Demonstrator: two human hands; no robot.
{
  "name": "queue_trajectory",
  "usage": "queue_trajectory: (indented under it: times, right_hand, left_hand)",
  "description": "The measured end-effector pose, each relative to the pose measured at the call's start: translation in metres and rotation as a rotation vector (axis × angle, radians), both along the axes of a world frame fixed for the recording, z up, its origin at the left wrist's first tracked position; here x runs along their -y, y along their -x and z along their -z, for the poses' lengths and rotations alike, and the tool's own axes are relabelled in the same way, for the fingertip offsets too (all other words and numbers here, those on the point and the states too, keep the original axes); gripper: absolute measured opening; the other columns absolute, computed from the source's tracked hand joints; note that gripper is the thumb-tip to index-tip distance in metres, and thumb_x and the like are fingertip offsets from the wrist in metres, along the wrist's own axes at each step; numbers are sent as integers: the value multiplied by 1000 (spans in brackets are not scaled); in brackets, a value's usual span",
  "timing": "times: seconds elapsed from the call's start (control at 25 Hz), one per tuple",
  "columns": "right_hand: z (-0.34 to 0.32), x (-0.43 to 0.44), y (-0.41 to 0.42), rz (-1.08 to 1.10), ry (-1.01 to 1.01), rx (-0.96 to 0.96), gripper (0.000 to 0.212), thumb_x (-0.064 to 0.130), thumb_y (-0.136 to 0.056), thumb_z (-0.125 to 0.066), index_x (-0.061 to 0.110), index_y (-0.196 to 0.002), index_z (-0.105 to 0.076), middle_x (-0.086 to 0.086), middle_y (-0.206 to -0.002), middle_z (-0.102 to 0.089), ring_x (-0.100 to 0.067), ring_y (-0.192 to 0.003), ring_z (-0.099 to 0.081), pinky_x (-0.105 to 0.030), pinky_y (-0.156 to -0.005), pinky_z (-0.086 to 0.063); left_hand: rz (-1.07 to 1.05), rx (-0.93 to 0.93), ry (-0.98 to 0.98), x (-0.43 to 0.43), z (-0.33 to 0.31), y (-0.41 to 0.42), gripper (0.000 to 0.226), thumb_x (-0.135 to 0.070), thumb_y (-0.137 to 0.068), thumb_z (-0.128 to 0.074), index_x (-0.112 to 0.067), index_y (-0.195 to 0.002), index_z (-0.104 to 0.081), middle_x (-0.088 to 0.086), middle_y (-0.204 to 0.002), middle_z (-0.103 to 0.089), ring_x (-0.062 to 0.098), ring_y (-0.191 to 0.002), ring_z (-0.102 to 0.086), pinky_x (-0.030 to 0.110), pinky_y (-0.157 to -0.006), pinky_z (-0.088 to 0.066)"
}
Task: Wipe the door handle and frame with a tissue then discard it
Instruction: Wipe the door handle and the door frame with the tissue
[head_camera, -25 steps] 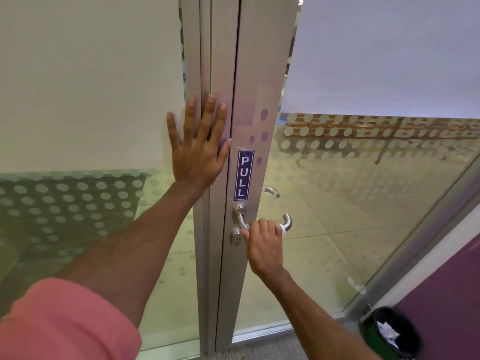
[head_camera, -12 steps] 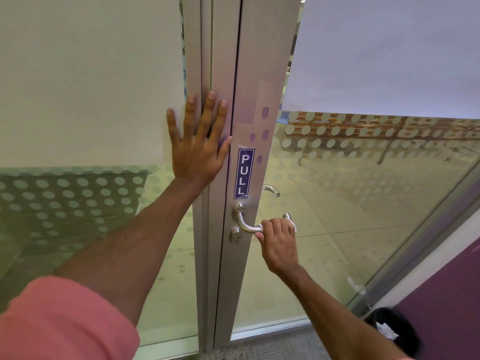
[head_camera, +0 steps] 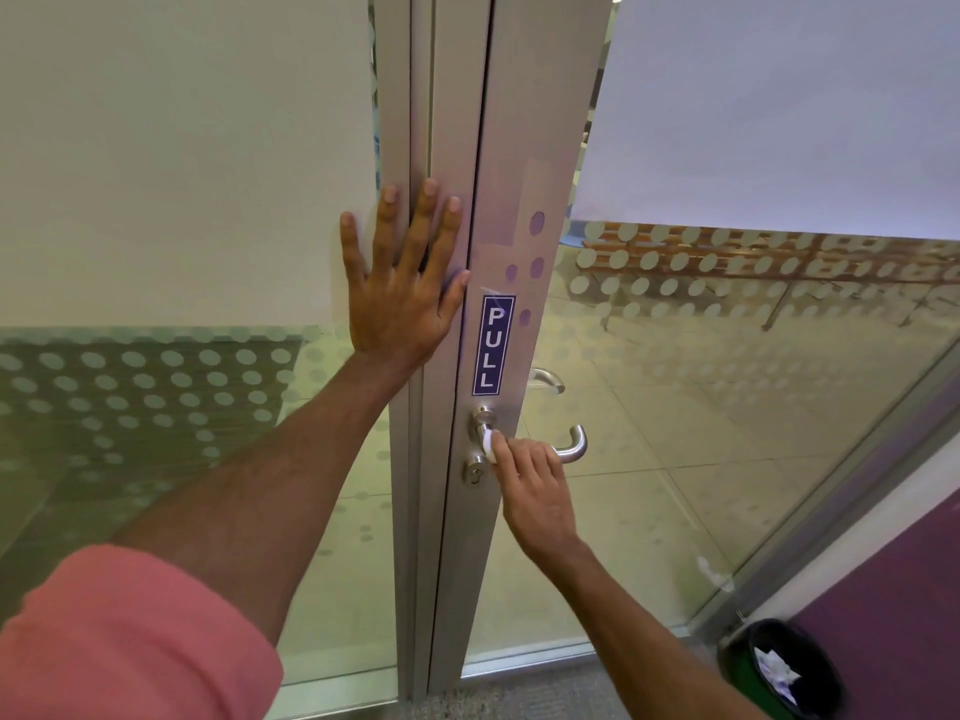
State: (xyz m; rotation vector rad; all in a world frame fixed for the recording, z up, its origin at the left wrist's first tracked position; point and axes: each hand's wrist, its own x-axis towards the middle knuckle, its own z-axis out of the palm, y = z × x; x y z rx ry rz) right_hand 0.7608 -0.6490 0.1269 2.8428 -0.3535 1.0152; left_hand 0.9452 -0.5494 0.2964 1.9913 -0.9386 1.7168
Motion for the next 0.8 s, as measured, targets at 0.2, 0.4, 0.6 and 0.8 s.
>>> queue_trajectory:
  times: [0.2, 0.4, 0.6, 0.8]
  right_hand:
    - [-28, 5, 7, -82, -403, 106, 28, 29, -94, -54, 32, -121, -60, 1, -119, -60, -8, -107, -50, -23, -91, -47]
    - [-60, -13, -22, -61, -563, 311, 22, 50, -85, -65, 59, -102, -55, 17, -112, -52, -7, -108, -54, -23, -83, -52]
    - [-45, -18, -32, -52, -685, 248, 14, 22, -90, -62, 22, -102, -70, 1, -108, -62, -15, -98, -58, -33, -83, -56]
    - [-50, -14, -34, 26, -591, 493, 31, 1, -70, -81, 6, -95, -65, -10, -98, -61, -17, -91, -53, -27, -73, -54]
  left_hand:
    - [26, -10, -4, 0, 1, -1, 66, -54, -103, -27, -22, -156, -3, 6, -159, -26, 32, -146, -18, 57, -116, -3]
    - [40, -8, -4, 0, 0, 0, 66, -54, -103, -28, -22, -155, -4, 7, -159, -29, 32, -145, -19, 58, -116, -4]
    - [44, -14, -5, 0, 1, -2, 67, -55, -103, -29, -23, -156, -3, 6, -159, -24, 31, -146, -18, 57, -116, -4]
    - [47, -3, -6, 1, 1, -2, 67, -55, -102, -30, -23, -155, -5, 5, -159, -23, 32, -146, -19, 58, -117, -4]
